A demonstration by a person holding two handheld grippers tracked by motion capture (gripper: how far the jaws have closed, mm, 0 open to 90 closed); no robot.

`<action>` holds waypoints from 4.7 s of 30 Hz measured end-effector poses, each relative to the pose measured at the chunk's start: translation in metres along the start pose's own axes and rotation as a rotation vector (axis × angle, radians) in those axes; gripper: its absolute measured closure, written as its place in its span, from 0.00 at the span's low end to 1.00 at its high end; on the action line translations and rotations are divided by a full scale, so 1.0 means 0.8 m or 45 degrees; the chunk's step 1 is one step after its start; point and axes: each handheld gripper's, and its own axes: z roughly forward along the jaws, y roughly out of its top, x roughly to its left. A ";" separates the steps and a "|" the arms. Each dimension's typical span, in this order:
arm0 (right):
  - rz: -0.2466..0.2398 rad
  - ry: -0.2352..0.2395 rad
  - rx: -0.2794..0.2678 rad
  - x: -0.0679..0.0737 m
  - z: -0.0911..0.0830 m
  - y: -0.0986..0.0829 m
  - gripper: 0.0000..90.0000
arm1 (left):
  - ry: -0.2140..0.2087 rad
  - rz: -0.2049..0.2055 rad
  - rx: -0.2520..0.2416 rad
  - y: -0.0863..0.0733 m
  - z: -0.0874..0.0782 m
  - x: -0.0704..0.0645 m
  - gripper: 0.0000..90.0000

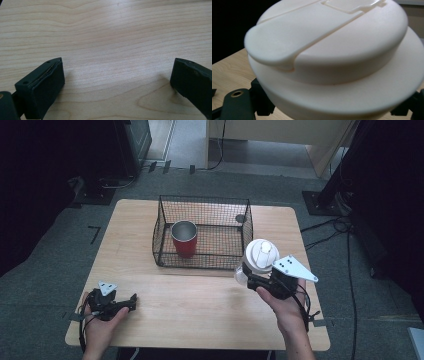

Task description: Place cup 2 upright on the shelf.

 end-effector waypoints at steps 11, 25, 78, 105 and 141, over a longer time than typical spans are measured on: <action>-0.027 0.012 -0.050 0.011 0.007 0.026 0.18 | 0.000 0.000 0.003 0.000 0.000 0.000 0.00; -0.054 0.018 -0.104 0.020 0.020 0.056 0.18 | -0.001 0.000 0.004 0.000 0.000 0.000 0.00; -0.011 -0.135 0.058 0.014 0.197 0.039 0.18 | -0.001 0.000 0.003 0.000 0.000 0.000 0.00; -0.017 -0.166 0.215 0.025 0.255 0.005 0.18 | -0.002 0.000 0.004 0.000 0.000 0.000 0.00; -0.010 -0.119 0.299 0.020 0.255 0.003 0.04 | -0.002 0.000 0.004 0.000 0.000 0.000 0.00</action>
